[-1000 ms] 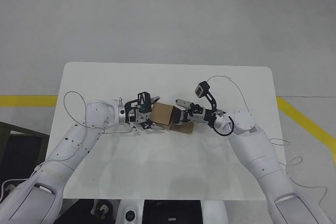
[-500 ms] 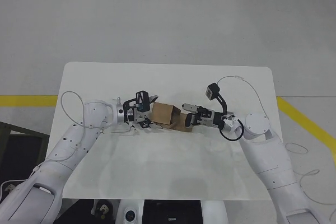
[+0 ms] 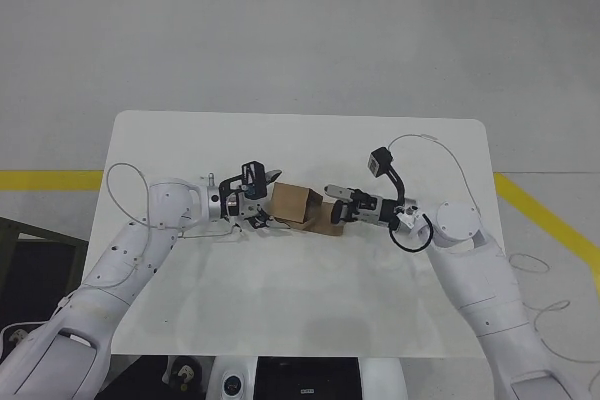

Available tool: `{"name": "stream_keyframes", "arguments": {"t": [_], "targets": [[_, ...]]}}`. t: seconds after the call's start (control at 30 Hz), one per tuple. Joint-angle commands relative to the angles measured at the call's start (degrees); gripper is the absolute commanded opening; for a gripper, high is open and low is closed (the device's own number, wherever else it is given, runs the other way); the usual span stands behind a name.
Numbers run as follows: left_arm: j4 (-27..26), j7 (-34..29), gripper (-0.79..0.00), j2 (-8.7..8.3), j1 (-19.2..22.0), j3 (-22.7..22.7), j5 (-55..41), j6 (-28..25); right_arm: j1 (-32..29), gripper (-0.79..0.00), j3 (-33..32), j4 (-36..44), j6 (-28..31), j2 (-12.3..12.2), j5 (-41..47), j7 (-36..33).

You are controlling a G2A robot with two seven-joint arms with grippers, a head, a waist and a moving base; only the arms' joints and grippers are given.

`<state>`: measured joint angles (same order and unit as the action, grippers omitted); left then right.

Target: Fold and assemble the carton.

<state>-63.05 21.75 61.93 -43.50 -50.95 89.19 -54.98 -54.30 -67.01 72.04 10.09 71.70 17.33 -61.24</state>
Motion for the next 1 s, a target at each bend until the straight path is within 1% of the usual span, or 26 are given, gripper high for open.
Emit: {"name": "stream_keyframes", "arguments": {"t": [0.0,0.23,0.47,0.7,0.97], "targets": [[-0.09,-0.07,0.000,0.01,-0.01,0.01,0.01,-0.02,1.38,0.000,0.44,-2.48,1.88,0.15,0.45,-0.57],[-0.45,-0.42,0.000,0.06,-0.11,0.04,-0.25,-0.14,6.33,0.000,2.77,-10.72,7.42,1.12,4.60,-4.02],[-0.64,-0.85,0.000,0.11,-0.23,0.03,-0.68,-0.21,11.19,0.000,6.15,-17.89,11.18,2.40,5.90,-6.73],[-0.68,-1.25,0.000,0.19,-0.30,0.15,-0.81,-0.32,15.43,0.000,9.57,-23.34,13.73,3.79,6.67,-10.30],[-0.76,-1.10,0.000,0.22,-0.41,0.14,-0.83,-0.19,17.26,0.000,12.06,-26.73,15.39,5.06,8.86,-13.40]]}}
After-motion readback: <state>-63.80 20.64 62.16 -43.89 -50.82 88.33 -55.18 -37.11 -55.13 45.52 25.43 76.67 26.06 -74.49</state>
